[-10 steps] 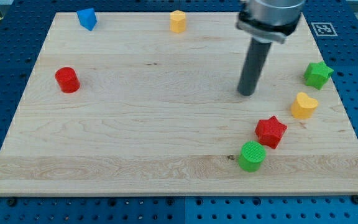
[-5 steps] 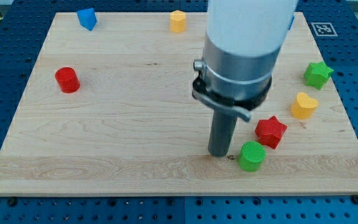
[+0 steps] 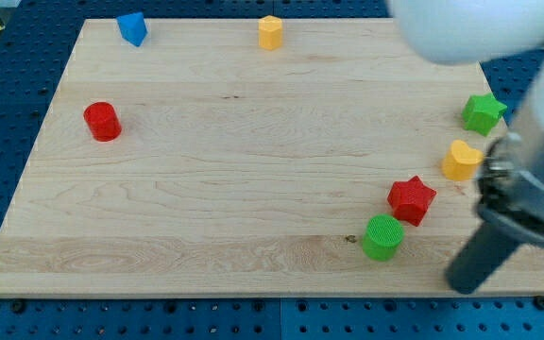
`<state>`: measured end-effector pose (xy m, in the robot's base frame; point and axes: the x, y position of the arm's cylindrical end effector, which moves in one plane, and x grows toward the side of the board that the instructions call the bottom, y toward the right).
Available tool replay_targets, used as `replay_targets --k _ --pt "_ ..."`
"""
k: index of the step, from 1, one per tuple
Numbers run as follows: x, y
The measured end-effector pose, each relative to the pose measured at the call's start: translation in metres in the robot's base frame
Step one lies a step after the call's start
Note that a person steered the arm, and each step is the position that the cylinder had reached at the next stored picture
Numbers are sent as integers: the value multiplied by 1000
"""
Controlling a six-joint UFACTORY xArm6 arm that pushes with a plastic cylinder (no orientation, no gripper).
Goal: Move green circle towards the bottom left
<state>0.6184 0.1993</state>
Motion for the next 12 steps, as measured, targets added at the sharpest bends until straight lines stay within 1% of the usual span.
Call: replay_targets --k 1,2,3,4,5,6,8,10,11,12 --pt "-21 -1" --pt "-24 -54" --pt "-44 -107" --pt "-68 -115" --pt "-83 -155" --pt "-83 -194" --pt "-111 -219" --pt "-70 -264" --pt "-57 -268" --pt "-57 -294"
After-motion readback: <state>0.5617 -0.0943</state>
